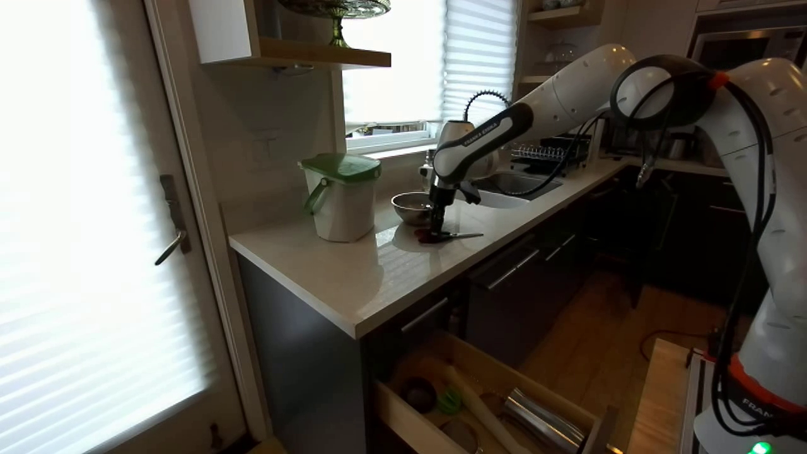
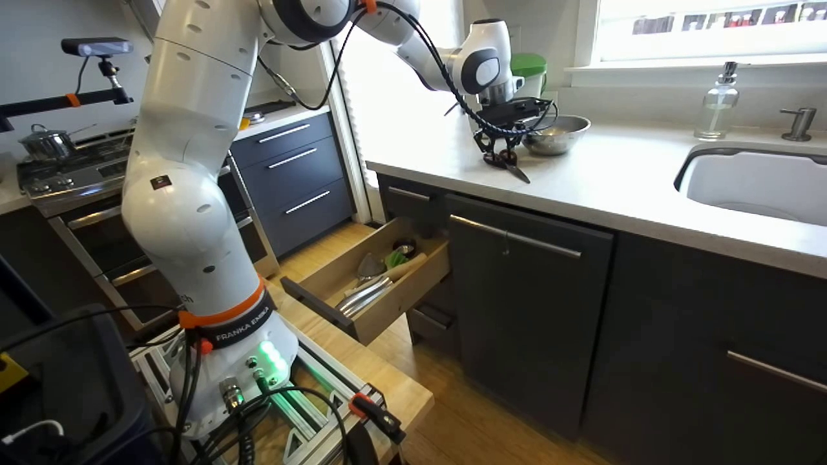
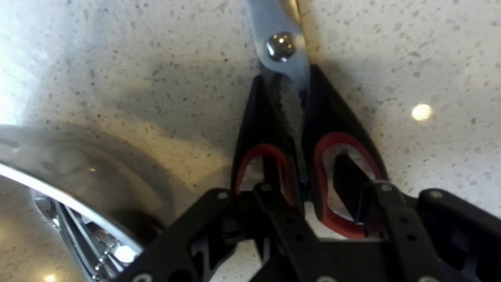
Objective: Put the scissors on top of the silver bowl.
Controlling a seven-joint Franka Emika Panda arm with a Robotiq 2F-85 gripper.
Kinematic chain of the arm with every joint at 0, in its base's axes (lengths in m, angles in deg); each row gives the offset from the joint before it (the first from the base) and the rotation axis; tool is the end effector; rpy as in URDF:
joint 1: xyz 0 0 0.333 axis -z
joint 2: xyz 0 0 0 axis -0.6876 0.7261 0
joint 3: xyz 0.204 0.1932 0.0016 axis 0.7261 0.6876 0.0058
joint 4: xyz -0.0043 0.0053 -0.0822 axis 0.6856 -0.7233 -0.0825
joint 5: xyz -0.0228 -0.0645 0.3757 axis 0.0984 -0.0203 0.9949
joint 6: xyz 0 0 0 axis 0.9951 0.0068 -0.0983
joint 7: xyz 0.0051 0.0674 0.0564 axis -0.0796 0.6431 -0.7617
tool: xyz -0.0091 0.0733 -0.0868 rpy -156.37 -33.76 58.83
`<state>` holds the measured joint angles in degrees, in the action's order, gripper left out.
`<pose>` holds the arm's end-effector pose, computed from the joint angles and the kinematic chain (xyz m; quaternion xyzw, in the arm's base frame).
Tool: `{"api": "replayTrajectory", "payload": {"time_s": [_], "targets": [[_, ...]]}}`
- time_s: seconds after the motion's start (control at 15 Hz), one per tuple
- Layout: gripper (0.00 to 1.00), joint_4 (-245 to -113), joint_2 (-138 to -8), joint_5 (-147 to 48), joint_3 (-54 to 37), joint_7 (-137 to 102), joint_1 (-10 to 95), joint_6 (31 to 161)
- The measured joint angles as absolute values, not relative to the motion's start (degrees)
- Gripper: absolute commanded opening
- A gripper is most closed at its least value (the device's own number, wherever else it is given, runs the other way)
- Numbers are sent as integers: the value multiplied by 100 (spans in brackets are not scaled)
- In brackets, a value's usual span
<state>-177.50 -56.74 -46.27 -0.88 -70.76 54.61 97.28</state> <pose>0.6807 -0.0932 0.2913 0.9340 0.3406 0.1032 0.0314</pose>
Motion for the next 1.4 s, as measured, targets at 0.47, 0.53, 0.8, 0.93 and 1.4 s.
{"api": "replayTrajectory", "payload": {"time_s": [0.47, 0.53, 0.8, 0.93, 1.4], "targets": [[7, -17742, -5858, -4624, 211, -7590, 5363, 9661], [7, -17780, -5954, -4625, 293, -7788, 5324, 9629], [7, -17868, -6381, -4870, 401, -8254, 4975, 8838], [7, -17901, -6646, -5097, 390, -8521, 4846, 8405], [7, -17788, -7656, -6290, -43, -9862, 4800, 7421]]}}
